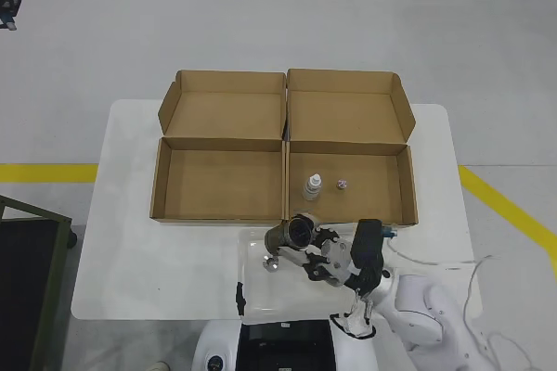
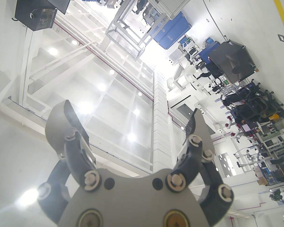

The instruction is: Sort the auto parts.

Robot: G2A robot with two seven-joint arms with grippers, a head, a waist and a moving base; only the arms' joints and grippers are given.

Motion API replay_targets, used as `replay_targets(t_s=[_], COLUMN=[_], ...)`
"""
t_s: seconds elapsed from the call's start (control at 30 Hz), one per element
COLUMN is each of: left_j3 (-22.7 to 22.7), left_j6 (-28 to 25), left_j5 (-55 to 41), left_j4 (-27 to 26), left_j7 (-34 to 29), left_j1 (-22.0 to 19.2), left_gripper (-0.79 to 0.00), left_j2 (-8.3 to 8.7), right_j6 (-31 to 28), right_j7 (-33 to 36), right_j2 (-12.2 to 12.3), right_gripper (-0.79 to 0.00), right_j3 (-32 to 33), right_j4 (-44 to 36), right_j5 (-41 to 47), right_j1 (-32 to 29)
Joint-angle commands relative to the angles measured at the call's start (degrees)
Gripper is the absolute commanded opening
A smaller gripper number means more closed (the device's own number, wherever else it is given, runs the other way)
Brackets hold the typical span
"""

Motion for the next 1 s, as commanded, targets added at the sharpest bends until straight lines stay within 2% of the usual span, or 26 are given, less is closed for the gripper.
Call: replay_targets(t_s=[0.0,0.17,0.63,0.97], left_j3=[0.0,0.0,0.0,0.0], left_j6=[0.0,0.0,0.0,0.0], left_j5=[0.0,0.0,0.0,0.0], left_j4=[0.0,0.0,0.0,0.0], left_j7=[0.0,0.0,0.0,0.0], left_j1=[0.0,0.0,0.0,0.0], left_gripper=[0.0,0.0,0.0,0.0], left_j2=[0.0,0.0,0.0,0.0], right_j6=[1.4,3.2,3.5,3.2], right_j7=[-1.0,-3.2,-9.2,-12.9], right_j2=[-0.2,-0.5,-1.3,-2.0], right_gripper=[-0.785,-0.785,-0.785,-0.785], right_j3=[0.2,1.1,4.3,5.3], right_j4=[-0.5,-1.4,-1.2,-0.2], right_j5=[3.3,8.6,21.0,21.5], right_j1=[0.5,2.4,5.4,5.9])
